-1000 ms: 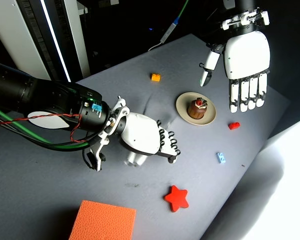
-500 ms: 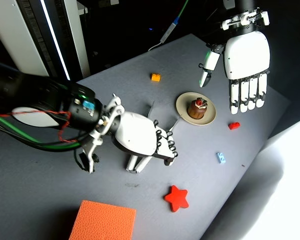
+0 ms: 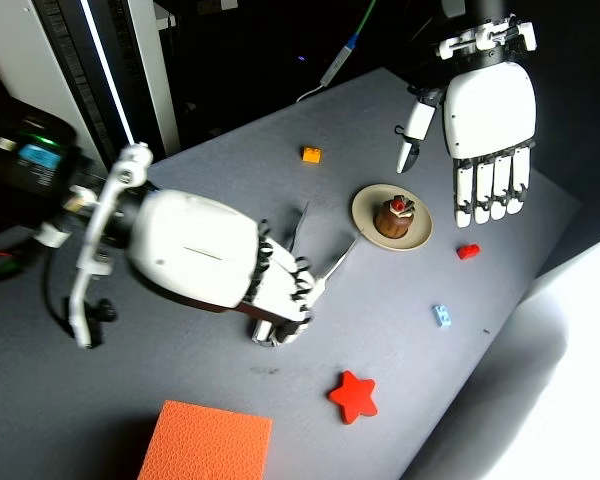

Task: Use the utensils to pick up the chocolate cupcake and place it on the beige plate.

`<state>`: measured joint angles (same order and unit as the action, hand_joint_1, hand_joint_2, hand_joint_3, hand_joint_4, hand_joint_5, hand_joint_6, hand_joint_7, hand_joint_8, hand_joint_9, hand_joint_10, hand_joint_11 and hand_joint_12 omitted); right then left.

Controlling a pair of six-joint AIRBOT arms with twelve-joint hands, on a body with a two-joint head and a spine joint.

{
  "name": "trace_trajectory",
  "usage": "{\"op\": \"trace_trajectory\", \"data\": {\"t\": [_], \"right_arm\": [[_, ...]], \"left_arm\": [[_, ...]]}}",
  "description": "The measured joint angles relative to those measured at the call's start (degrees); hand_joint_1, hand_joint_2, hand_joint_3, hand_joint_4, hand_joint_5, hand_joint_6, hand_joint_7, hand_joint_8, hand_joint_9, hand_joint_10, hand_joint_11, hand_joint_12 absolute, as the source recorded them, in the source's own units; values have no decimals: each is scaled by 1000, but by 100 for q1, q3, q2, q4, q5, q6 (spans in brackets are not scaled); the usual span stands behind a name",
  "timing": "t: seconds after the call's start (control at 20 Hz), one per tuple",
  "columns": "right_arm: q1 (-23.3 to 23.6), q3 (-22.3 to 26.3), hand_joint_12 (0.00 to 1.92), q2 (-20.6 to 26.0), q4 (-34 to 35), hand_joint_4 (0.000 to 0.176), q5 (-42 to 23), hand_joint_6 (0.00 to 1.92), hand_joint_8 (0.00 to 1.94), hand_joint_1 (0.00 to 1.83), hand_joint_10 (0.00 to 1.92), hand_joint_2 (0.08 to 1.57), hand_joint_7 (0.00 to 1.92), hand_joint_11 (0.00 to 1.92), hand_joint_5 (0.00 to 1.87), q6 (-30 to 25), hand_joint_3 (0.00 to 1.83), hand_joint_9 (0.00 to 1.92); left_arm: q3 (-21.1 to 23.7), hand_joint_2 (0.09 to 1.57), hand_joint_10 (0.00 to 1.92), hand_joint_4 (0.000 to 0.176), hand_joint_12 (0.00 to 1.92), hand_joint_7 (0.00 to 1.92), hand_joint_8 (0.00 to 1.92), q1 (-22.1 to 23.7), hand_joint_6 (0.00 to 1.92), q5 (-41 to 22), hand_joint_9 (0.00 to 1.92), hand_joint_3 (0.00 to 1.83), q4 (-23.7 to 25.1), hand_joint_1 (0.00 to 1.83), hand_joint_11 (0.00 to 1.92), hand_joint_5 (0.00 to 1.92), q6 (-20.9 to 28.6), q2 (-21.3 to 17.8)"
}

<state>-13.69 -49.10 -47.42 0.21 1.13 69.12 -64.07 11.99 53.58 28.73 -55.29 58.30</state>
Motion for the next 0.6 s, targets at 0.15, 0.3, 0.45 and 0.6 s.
{"op": "trace_trajectory", "data": {"t": [0.15, 0.3, 0.45, 0.6], "right_arm": [[0, 245, 1874, 363, -2, 0, 83, 928, 1161, 710, 1590, 1120, 746, 675, 739, -186, 2, 671], [72, 402, 1921, 494, 7, 0, 302, 1879, 1923, 701, 1915, 1175, 877, 1194, 818, -192, 11, 975], [142, 407, 1921, 496, 2, 0, 258, 1921, 1941, 671, 1921, 1254, 1124, 1552, 1043, -144, 11, 1279], [205, 409, 1921, 503, 4, 0, 407, 1921, 1941, 779, 1921, 1251, 1207, 1609, 1129, 107, 0, 1368]], "left_arm": [[57, 1127, 10, 0, 441, 254, 4, 7, 7, 81, 241, 3, -4, 250, 0, 274, 0, -26], [57, 1134, 8, 0, 514, 279, 5, 17, 8, 92, 264, 1, 7, 277, 0, 309, 0, -35], [57, 1144, 1, 0, 474, 249, 1, 15, 1, 103, 228, 2, 0, 268, 0, 296, 0, -37], [57, 1152, 2, 0, 499, 258, 2, 15, 0, 85, 240, 2, 15, 233, 0, 290, 0, -61]]}}
